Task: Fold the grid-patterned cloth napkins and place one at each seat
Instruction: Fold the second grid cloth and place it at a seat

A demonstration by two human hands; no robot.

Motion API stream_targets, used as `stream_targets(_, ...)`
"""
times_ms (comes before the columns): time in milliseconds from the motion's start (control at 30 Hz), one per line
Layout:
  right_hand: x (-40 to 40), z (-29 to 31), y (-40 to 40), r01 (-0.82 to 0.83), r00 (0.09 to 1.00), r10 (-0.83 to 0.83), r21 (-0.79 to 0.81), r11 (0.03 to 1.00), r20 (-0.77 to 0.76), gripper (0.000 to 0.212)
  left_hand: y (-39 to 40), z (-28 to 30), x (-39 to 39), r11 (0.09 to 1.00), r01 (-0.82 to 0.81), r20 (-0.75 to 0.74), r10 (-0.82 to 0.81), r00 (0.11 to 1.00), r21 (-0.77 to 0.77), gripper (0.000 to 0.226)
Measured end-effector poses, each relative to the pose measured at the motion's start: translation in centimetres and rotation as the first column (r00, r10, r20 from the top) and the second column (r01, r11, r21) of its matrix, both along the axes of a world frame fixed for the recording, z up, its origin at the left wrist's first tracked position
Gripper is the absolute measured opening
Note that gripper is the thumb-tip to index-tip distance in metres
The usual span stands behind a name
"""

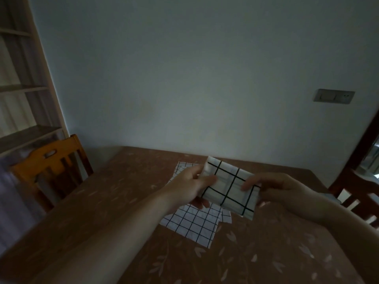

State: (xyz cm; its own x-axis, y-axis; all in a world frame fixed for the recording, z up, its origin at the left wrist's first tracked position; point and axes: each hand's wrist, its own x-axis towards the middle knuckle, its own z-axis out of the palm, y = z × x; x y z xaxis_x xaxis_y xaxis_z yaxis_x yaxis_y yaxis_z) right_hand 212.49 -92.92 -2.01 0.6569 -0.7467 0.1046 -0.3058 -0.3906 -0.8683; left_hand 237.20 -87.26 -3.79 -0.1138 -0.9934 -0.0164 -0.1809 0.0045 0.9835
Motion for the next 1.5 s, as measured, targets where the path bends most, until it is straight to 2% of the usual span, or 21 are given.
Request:
stream_targets(67, -0.4, 0.4, 0.3, -0.048, 0.999, 0.049, 0.035, 0.998, -0.02, 0.029, 0.0, 0.0, 0.2, 0.999, 0.024, 0.04, -0.022, 0.999, -0.031, 0.022)
stream_targets(100, -0.3, 0.5, 0.3, 0.0, 1.0, 0.0, -0.011, 1.0, -0.02, 0.026, 0.0, -0.1, 0.1, 0.997, 0.058, 0.075, -0.054, 0.996, -0.046, 0.023)
stream_targets(167, 1.0, 0.5, 0.6, 0.163, 0.979, -0.186, -0.236, 0.958, -0.079, 0.018, 0.0, -0.1, -0.6, 0.985, 0.154, 0.176, -0.138, 0.975, -0.082, 0.023)
stream_targets(233, 2.9, 0.5, 1.2, 0.206, 0.941, -0.302, -0.448, 0.87, -0.155, 0.031, 0.1, 0.1, -1.6, 0.966, 0.236, 0.239, -0.205, 0.949, -0.108, 0.019)
stream_targets(300, 3.9, 0.1, 1.4, 0.212, 0.925, -0.352, -0.57, 0.794, -0.146, 0.045, 0.2, 0.3, -2.2, 0.957, 0.264, 0.238, -0.232, 0.943, -0.116, 0.014)
stream_targets(367, 3.9, -0.3, 1.1, 0.237, 0.929, -0.362, -0.625, 0.744, -0.079, 0.047, 0.3, 0.3, -2.3, 0.956, 0.274, 0.242, -0.241, 0.94, -0.11, 0.017)
stream_targets(467, 3.7, -0.7, 1.0, 0.252, 0.932, -0.361, -0.637, 0.729, -0.044, 0.049, 0.3, -0.1, -2.0, 0.954, 0.276, 0.256, -0.24, 0.937, -0.118, 0.024)
stream_targets(567, 3.6, -0.6, 0.9, 0.267, 0.935, -0.352, -0.567, 0.78, -0.044, 0.053, 0.0, -0.5, -1.7, 0.955, 0.249, 0.249, -0.205, 0.947, -0.161, 0.024)
stream_targets(633, 3.2, -0.6, 0.8, 0.303, 0.927, -0.372, -0.482, 0.822, -0.052, 0.056, -0.2, -0.9, -1.2, 0.964, 0.183, 0.183, -0.148, 0.972, -0.191, 0.022)
stream_targets(800, 2.4, -1.6, 0.2, 0.401, 0.886, -0.463, -0.518, 0.755, 0.011, 0.057, -0.9, -1.6, -0.4, 0.977, 0.09, 0.107, -0.07, 0.992, -0.195, 0.025)
stream_targets(867, 2.7, -1.6, 0.5, 0.439, 0.881, -0.471, -0.448, 0.779, 0.043, 0.056, -0.9, -1.9, -0.6, 0.977, 0.065, 0.084, -0.049, 0.995, -0.201, 0.022)
stream_targets(933, 2.9, -1.7, 0.9, 0.462, 0.886, -0.445, -0.169, 0.871, 0.129, 0.052, -1.0, -1.9, -0.8, 0.974, 0.019, 0.066, -0.005, 0.998, -0.224, 0.021)
stream_targets(1000, 2.8, -2.1, 1.2, 0.337, 0.911, -0.373, 0.203, 0.919, 0.177, 0.052, -1.2, -2.0, -0.9, 0.965, -0.042, 0.052, 0.058, 0.997, -0.259, 0.021)
stream_targets(1033, 2.8, -2.5, 1.3, 0.259, 0.927, -0.327, 0.317, 0.912, 0.182, 0.05, -1.4, -2.2, -1.0, 0.958, -0.075, 0.049, 0.092, 0.995, -0.277, 0.022)
stream_targets(1067, 2.8, -2.9, 1.5, 0.204, 0.944, -0.28, 0.356, 0.912, 0.176, 0.047, -1.5, -2.4, -1.0, 0.951, -0.107, 0.048, 0.126, 0.991, -0.292, 0.022)
stream_targets(1133, 3.0, -3.6, 1.4, 0.21, 0.952, -0.268, 0.322, 0.923, 0.145, 0.034, -1.5, -3.0, -1.0, 0.942, -0.159, 0.023, 0.173, 0.985, -0.295, 0.022)
stream_targets(1233, 2.5, -3.7, 1.1, 0.28, 0.948, -0.303, 0.203, 0.938, 0.094, 0.014, -1.3, -3.2, -1.1, 0.963, -0.134, -0.017, 0.134, 0.991, -0.235, 0.018)
stream_targets(1300, 1.8, -3.6, 0.8, 0.238, 0.971, -0.238, 0.145, 0.96, -0.023, 0.01, -1.5, -3.5, -0.7, 0.959, -0.133, 0.046, 0.149, 0.988, -0.252, 0.015)
stream_targets(1400, 1.3, -3.6, 0.5, 0.187, 0.966, -0.168, 0.083, 0.979, -0.197, 0.01, -2.0, -4.0, -0.1, 0.962, -0.157, 0.059, 0.174, 0.983, -0.222, 0.009)
stream_targets(1433, 1.2, -3.7, 0.4, 0.215, 0.962, -0.199, 0.067, 0.974, -0.184, 0.01, -2.0, -4.3, 0.0, 0.97, -0.15, 0.048, 0.162, 0.986, -0.193, 0.009)
stream_targets(1500, 1.4, -4.2, -0.1, 0.347, 0.936, -0.351, 0.153, 0.925, -0.002, 0.012, -2.1, -4.9, 0.4, 0.988, -0.107, 0.042, 0.112, 0.993, -0.114, 0.01)
